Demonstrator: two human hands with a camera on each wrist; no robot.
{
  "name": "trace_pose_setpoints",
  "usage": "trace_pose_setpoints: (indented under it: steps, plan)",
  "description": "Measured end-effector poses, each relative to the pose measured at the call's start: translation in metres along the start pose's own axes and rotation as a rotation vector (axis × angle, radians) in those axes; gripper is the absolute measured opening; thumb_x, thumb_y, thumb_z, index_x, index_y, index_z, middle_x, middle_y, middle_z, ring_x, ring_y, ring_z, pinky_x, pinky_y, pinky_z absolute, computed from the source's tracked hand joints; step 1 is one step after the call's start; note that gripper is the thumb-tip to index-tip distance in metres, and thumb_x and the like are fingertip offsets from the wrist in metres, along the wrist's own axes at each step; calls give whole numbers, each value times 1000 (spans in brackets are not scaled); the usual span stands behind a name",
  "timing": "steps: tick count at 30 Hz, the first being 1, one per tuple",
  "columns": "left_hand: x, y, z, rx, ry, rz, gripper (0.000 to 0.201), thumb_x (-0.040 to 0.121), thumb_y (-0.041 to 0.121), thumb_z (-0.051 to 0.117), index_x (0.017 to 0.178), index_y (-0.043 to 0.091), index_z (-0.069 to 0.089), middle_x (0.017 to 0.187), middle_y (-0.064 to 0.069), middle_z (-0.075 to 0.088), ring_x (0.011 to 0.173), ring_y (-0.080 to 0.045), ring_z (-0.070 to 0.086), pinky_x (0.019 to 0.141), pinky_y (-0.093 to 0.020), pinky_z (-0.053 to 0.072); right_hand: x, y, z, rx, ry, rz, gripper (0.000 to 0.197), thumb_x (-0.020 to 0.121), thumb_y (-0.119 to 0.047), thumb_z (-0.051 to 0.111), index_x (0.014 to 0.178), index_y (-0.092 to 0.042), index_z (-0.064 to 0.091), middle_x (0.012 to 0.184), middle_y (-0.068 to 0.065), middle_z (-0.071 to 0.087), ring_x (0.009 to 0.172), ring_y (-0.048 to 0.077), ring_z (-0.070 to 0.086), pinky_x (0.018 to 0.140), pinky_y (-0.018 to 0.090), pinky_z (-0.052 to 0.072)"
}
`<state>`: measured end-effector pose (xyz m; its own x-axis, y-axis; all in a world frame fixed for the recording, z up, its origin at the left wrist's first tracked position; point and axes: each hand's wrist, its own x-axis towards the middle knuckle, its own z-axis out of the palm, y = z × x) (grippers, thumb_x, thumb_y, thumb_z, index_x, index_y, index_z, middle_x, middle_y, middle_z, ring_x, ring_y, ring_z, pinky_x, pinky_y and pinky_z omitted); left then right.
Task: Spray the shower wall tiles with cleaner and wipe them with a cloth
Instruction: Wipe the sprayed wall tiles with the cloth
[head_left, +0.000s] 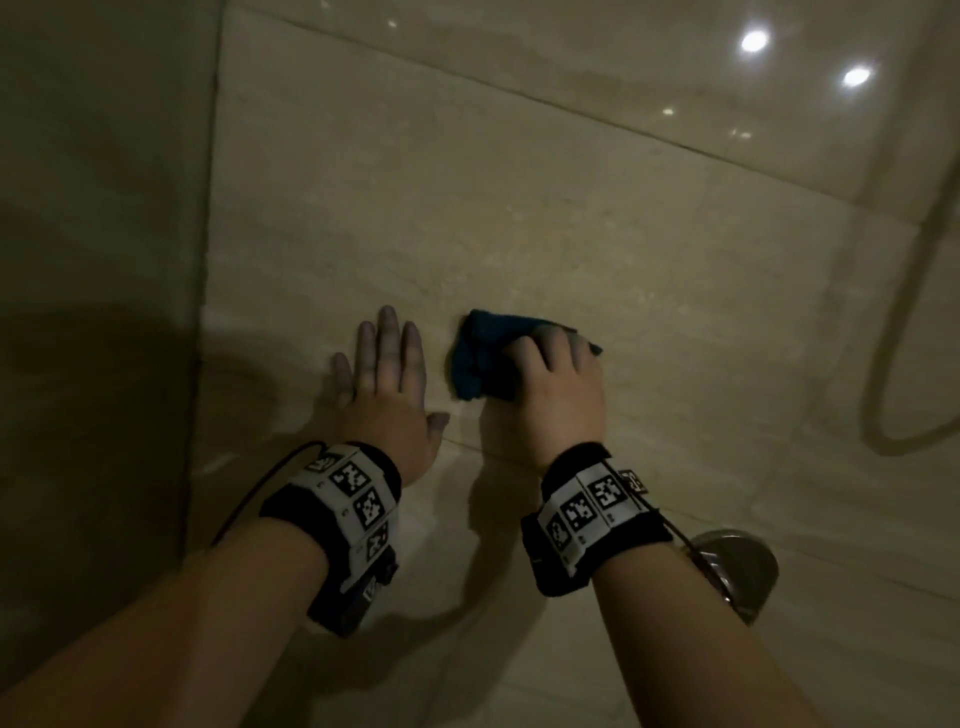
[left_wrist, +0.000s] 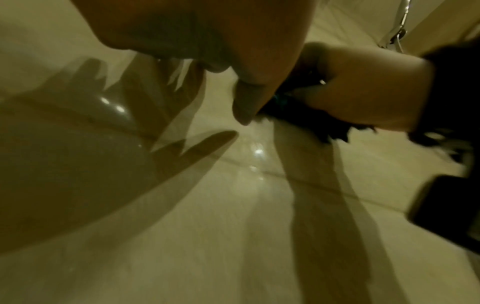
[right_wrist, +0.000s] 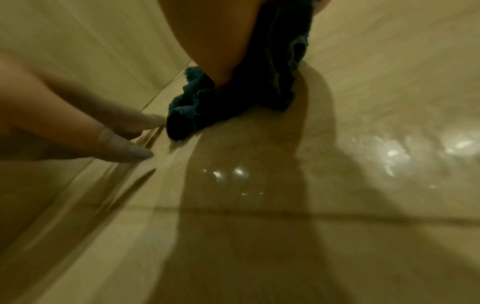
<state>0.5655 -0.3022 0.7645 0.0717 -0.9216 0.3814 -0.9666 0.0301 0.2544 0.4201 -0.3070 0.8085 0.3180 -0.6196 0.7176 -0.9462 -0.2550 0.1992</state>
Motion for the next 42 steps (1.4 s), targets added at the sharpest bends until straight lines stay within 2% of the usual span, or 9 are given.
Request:
trace_pose_setpoints:
  steps: [4,7,13,23,28,34,37,40,42]
  plan:
    - [15,-7,-17,46,31,-27,94,92,52,37,144,10,-29,150,-14,-36,144,-33,-22,118,-50,-3,14,3,-12,-49,18,-57,32,72,-19,44,92,-9,67,96,15,67,86,35,64,68,36,53]
    - [19,-14,-15,55,45,8,98,91,55,38,141,11,-34,149,-13,-38,144,-32,-23,117,-51,-3,50,2,-32,-29,146,-2,30,77,-11,55,105,-7,63,110,20,61,99,38,57,80,39,47]
    - [20,-34,-9,114,62,93,98,89,58,38,128,17,-43,131,-5,-53,143,-27,-26,115,-51,-10,101,-19,-56,9,242,127,36,89,-9,44,125,-11,50,131,15,46,118,34,40,94,38,32]
    - [5,-70,-2,202,-61,7,83,97,35,34,138,13,-34,152,-8,-35,145,-29,-22,117,-50,-8,64,-57,-23,-33,-56,-87,34,93,-16,43,127,-12,45,137,13,39,125,31,33,99,37,27]
    - [1,-86,-5,207,-145,-60,88,95,44,37,144,13,-29,150,-12,-37,143,-32,-24,116,-52,-8,116,-67,-47,-50,59,-51,40,92,-21,46,132,-15,41,139,11,38,127,29,34,100,37,31]
    - [7,-88,-19,154,29,-84,91,93,46,40,146,9,-24,152,-14,-32,144,-34,-20,117,-51,-6,123,-70,-46,-35,133,-79,39,91,-16,46,129,-9,47,137,18,42,126,34,38,99,41,32]
    - [13,-81,-22,151,31,-111,94,92,47,42,146,8,-25,152,-15,-33,144,-34,-21,117,-51,-6,98,-71,-25,-64,46,-168,37,87,-18,48,122,-9,54,131,18,49,121,35,44,96,40,35]
    - [19,-72,-26,174,32,-99,93,93,48,39,145,7,-26,152,-15,-33,144,-34,-21,117,-51,-5,75,-63,-17,-60,-29,-252,39,75,-26,41,99,-12,68,105,14,65,93,32,63,80,33,36]
    - [22,-68,-29,180,41,-94,93,93,49,38,145,8,-27,152,-14,-33,144,-34,-20,117,-50,-4,76,-54,-21,-108,-64,-321,36,81,-24,43,106,-11,66,112,14,63,99,33,60,82,35,36]
